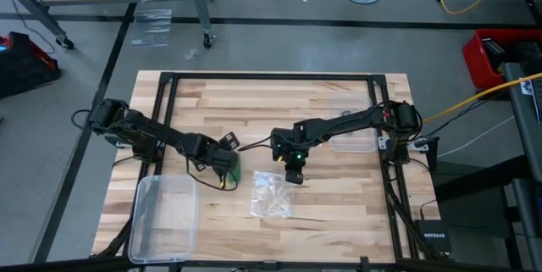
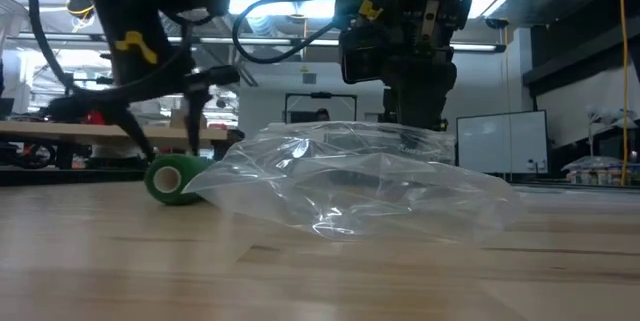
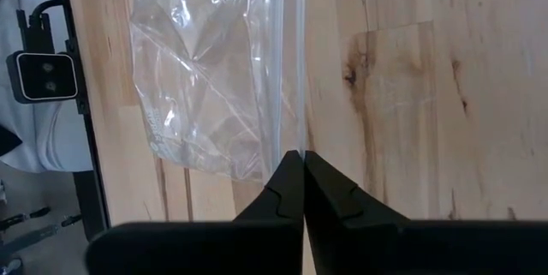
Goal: Roll bandage
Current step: Put the bandage into the zip bag
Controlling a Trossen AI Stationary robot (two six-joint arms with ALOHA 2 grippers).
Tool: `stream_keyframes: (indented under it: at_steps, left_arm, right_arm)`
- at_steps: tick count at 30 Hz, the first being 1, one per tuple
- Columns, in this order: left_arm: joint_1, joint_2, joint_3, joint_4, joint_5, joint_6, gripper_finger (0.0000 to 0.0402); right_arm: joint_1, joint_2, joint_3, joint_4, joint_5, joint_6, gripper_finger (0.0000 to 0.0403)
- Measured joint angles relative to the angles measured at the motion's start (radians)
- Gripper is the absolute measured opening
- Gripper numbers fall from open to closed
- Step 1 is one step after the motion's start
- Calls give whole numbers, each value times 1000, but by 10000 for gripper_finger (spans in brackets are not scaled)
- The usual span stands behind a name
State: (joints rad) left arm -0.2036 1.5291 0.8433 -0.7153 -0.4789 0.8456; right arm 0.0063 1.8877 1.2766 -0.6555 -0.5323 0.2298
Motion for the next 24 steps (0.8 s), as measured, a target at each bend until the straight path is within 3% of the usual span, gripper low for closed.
stream_keyframes:
  at_steps: [5, 11, 19, 24]
  left_arm:
    - [-3, 0, 0, 91, -37, 22, 196]
    - [-24, 0, 0, 108, 66, 212, 196]
    - [-26, 0, 0, 245, 79, 301, 196]
    - [-26, 0, 0, 274, 139, 390, 196]
  right_arm:
    - [0, 0, 0, 1, 0, 0, 1]
    - [0, 0, 0, 0, 0, 0, 1]
    - [0, 0, 0, 3, 0, -2, 1]
    - [0, 0, 0, 2, 0, -2, 1]
